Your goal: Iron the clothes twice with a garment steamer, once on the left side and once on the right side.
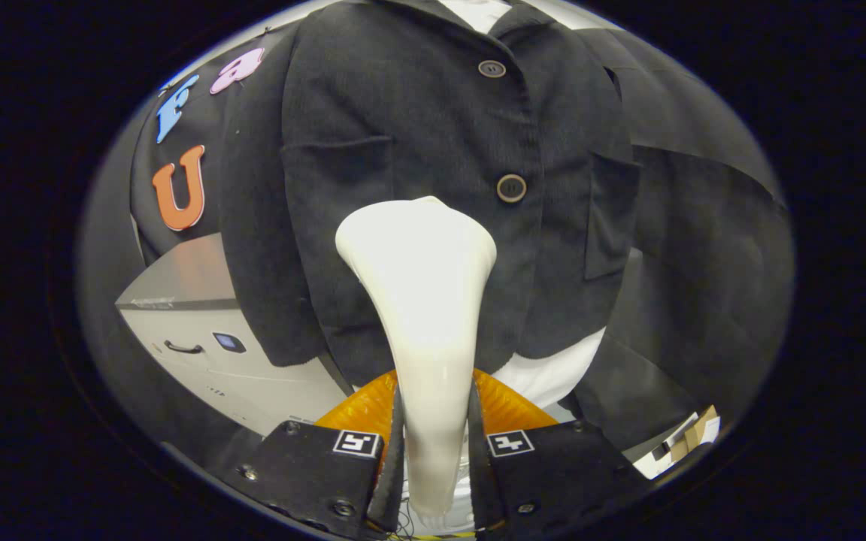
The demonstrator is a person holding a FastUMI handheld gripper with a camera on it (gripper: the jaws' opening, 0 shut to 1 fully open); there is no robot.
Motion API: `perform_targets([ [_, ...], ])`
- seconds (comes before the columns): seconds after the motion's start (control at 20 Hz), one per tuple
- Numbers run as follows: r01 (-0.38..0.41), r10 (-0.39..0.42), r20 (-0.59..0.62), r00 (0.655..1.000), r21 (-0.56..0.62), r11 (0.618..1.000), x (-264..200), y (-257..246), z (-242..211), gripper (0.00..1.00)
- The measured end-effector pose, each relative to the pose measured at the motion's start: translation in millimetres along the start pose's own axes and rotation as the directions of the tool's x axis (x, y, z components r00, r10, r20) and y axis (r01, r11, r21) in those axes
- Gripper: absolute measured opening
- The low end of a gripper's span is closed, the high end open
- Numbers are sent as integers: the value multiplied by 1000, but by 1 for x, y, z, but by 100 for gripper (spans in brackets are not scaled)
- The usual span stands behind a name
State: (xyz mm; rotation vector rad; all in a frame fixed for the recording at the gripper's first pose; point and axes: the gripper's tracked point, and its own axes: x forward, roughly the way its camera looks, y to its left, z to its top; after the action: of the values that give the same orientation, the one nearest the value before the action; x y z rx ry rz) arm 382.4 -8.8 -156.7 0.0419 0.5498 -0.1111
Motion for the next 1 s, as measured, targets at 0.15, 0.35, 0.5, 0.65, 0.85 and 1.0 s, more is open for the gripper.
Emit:
perform_targets([
  [0.15,0,0,-30,1000,-7,1000,4,-1,-16,39],
  [0.35,-2,1,-89,996,-11,1000,9,-3,-43,39],
  [0.5,-6,6,-124,992,-3,1000,10,-5,-57,39],
  [0.65,-8,9,-128,992,8,1000,6,-9,-56,39],
  [0.85,-29,32,-94,995,37,999,-16,-18,-36,39],
  [1.0,-50,53,-41,998,61,997,-43,-35,-10,39],
])
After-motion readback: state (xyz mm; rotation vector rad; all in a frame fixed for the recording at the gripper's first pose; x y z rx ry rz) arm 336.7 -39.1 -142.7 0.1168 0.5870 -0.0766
